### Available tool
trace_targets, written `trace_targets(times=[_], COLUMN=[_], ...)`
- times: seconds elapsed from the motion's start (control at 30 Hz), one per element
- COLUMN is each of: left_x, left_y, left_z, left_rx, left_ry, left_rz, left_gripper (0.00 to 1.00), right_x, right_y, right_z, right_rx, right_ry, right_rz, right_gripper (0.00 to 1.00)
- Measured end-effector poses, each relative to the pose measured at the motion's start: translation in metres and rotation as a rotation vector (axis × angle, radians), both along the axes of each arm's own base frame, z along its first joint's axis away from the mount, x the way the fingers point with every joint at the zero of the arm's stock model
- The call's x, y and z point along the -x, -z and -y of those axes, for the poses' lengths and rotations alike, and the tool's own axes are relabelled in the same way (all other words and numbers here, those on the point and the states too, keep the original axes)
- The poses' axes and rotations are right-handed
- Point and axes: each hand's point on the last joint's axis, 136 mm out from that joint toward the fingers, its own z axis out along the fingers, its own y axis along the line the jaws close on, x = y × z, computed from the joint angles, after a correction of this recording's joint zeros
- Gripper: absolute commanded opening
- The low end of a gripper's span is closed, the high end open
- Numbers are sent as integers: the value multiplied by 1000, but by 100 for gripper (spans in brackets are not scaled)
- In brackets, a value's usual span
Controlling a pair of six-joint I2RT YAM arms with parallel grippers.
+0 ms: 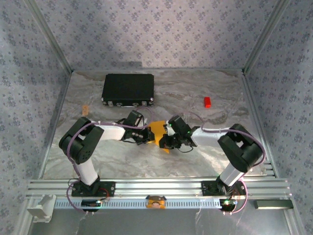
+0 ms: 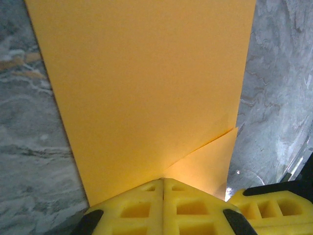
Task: Fold a paper plane with a square sheet of paper (pick it up from the middle)
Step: Third fold the triangle at the center of the table.
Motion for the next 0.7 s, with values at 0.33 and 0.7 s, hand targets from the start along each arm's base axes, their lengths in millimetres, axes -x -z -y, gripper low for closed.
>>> trace_targets(times=[0.33,0.7], left_x=[-1,-1], left_y=[0,0], left_z=[1,1], left_rx=[-8,-11], left_ry=[9,15], left_rz=[0,2], left_gripper=[1,1], right_x=[25,28], right_y=[12,-5], right_z=[29,45], right_rx=[12,-5], right_ry=[13,45], right_rz=[-5,23], right_gripper=[2,3])
